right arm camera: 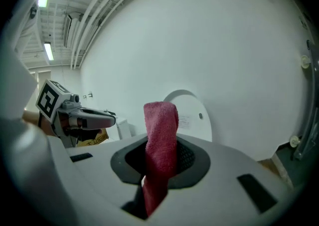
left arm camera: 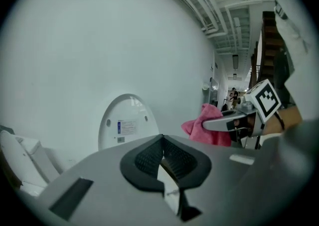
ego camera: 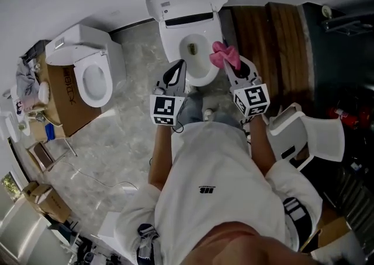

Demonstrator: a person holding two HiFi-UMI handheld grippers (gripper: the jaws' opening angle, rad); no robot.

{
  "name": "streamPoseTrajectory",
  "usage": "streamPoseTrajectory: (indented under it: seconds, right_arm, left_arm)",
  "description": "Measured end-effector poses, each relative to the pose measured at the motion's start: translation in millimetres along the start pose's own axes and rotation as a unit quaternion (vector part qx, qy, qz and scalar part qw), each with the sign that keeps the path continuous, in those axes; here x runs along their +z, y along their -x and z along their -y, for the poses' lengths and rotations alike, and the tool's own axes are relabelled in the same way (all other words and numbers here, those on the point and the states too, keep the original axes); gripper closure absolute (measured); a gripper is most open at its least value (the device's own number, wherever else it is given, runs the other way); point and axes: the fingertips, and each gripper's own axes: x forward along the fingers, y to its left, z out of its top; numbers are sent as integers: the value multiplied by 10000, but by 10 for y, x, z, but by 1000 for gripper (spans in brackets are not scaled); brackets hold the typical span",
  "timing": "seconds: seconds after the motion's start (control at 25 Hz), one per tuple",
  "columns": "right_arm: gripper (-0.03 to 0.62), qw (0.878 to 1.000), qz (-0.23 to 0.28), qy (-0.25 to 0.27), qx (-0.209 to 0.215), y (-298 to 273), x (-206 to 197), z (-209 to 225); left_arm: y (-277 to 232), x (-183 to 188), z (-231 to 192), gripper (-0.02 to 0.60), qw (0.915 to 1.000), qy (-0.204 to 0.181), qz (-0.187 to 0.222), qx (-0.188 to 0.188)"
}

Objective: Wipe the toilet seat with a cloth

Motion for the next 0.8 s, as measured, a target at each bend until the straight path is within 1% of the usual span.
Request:
streamPoseTrajectory:
  seconds: [0.12, 0.24, 0.4, 0.56, 0.68, 0.8]
  right_arm:
    - [543, 9991, -311, -230, -178, -321, -209, 160]
    - [543, 9972, -491, -451, -340, -604, -398, 309]
    - [545, 9952, -699, -468, -506, -853, -665, 533]
    - [543, 9930, -874, -444, -663, -1096, -979, 784]
    - [545, 9904, -996, -553, -781, -1271, -1269, 1005]
    - [543, 9891, -1073, -653, -769, -1419, -1536, 1190]
  left_arm:
    - [-284, -197, -229, 571, 9994, 249, -178, -167]
    - [-536, -416, -443, 571, 9982, 401, -353, -262]
    - [-867, -696, -593, 571, 9964, 530, -567, -345]
    - [-1192, -954, -666, 571, 9944, 627, -747, -403]
    - [-1436, -1169, -650, 571, 9931, 705, -849, -405]
    - [-1673, -1357, -596, 571, 9927, 711, -895, -386]
